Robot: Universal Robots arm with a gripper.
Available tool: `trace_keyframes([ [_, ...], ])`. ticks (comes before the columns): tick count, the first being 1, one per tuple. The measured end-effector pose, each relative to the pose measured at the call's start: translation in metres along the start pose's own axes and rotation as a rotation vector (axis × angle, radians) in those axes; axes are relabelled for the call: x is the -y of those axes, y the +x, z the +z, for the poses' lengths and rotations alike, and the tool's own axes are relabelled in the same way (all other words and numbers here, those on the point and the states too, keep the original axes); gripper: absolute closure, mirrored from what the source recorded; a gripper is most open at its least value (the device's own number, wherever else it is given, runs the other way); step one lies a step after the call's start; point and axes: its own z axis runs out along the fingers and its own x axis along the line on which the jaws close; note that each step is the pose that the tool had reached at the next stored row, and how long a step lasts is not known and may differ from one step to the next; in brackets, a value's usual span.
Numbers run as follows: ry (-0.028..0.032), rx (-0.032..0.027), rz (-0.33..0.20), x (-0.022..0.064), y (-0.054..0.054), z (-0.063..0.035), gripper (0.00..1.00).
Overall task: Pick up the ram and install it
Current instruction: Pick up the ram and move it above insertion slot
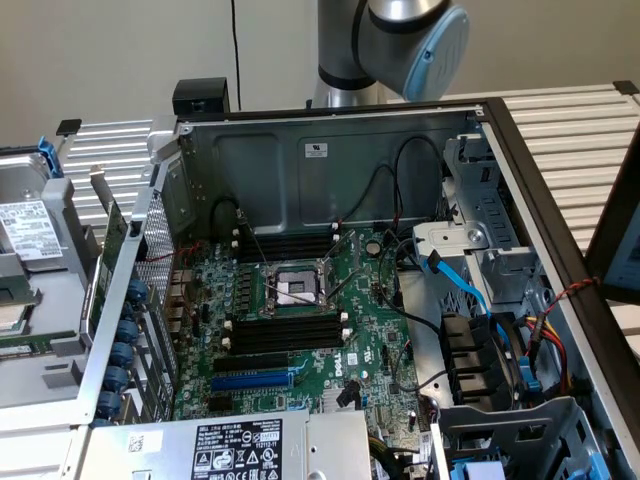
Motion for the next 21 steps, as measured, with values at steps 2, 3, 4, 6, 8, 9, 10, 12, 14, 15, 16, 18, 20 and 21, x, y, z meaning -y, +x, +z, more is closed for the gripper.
trace_keyframes([
  [2,-0.0012,0.0002,0.000,0.0074,0.003,-0.0091,0.87],
  [3,-0.0023,0.0002,0.000,0.0112,0.005,-0.0138,0.87],
  [4,-0.0034,0.0002,0.000,0.0149,0.006,-0.0184,0.87],
  [6,-0.0062,0.0003,0.000,0.0225,0.009,-0.0277,0.87],
  [8,-0.0090,0.0004,0.000,0.0301,0.011,-0.0367,0.87],
  [9,-0.0108,0.0005,0.000,0.0340,0.013,-0.0412,0.87],
  [10,-0.0126,0.0004,0.000,0.0378,0.014,-0.0453,0.87],
  [12,-0.0169,0.0006,0.000,0.0455,0.016,-0.0531,0.87],
  [14,-0.0211,0.0009,0.000,0.0529,0.017,-0.0582,0.87],
  [15,-0.0235,0.0009,0.001,0.0569,0.018,-0.0603,0.87],
  [16,-0.0262,0.0007,0.001,0.0610,0.019,-0.0618,0.87],
  [18,-0.0307,0.0003,0.001,0.0702,0.021,-0.0634,0.87],
  [20,-0.0331,-0.0003,0.001,0.0788,0.022,-0.0641,0.87],
  [21,-0.0337,-0.0004,0.001,0.0835,0.022,-0.0643,0.87],
])
